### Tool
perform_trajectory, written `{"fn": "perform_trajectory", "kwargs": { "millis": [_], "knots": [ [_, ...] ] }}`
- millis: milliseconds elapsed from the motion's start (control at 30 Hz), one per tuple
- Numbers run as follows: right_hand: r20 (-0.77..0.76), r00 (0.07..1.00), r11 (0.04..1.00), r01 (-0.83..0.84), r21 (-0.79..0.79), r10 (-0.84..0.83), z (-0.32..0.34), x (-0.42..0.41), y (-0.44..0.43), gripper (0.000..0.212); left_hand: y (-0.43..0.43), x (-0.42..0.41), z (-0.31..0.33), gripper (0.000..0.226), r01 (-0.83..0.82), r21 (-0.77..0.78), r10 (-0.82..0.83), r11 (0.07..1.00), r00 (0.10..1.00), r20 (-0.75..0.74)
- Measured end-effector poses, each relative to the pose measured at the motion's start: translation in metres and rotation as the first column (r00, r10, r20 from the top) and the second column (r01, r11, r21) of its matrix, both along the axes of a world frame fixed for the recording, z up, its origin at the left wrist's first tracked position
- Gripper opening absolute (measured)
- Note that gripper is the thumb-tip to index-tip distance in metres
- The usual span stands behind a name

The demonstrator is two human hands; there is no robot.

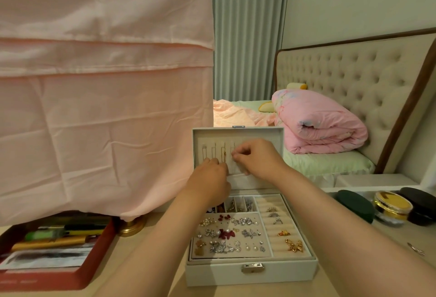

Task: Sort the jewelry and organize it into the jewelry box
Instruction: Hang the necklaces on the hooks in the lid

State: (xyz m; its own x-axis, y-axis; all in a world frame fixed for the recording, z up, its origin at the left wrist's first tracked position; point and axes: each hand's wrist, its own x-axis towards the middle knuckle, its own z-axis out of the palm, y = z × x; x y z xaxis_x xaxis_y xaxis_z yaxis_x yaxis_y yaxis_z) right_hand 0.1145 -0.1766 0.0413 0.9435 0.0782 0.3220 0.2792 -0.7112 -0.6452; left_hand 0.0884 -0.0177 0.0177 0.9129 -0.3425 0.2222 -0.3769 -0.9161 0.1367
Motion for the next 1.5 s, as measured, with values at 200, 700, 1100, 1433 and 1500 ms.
{"fn": "perform_trajectory", "kwargs": {
  "millis": [200, 700, 1100, 1433, 1500],
  "knots": [
    [-0.051, 0.999, 0.958, -0.018, -0.286, 0.004, -0.014, -0.014, -0.001, 0.028, 0.006, 0.0, -0.001, 0.038, -0.003, -0.044, 0.002, 0.999, 1.0, -0.017],
    [-0.104, 0.993, 0.982, 0.038, -0.187, -0.058, 0.006, -0.133, -0.112, 0.016, -0.073, -0.076, 0.015, 0.036, 0.208, -0.254, -0.199, 0.944, 0.978, 0.062],
    [-0.396, 0.877, 0.923, 0.122, -0.365, -0.272, -0.052, -0.21, -0.213, 0.011, -0.206, -0.148, -0.035, 0.025, 0.388, -0.163, -0.409, 0.907, 0.904, -0.126],
    [-0.325, 0.9, 0.842, 0.078, -0.533, -0.29, -0.08, -0.197, -0.208, 0.012, -0.216, -0.129, -0.089, 0.024, 0.406, -0.112, -0.42, 0.907, 0.894, -0.158],
    [-0.351, 0.892, 0.853, 0.069, -0.518, -0.285, -0.082, -0.197, -0.208, 0.012, -0.215, -0.127, -0.092, 0.019, 0.413, -0.136, -0.428, 0.901, 0.897, -0.112]
  ]
}}
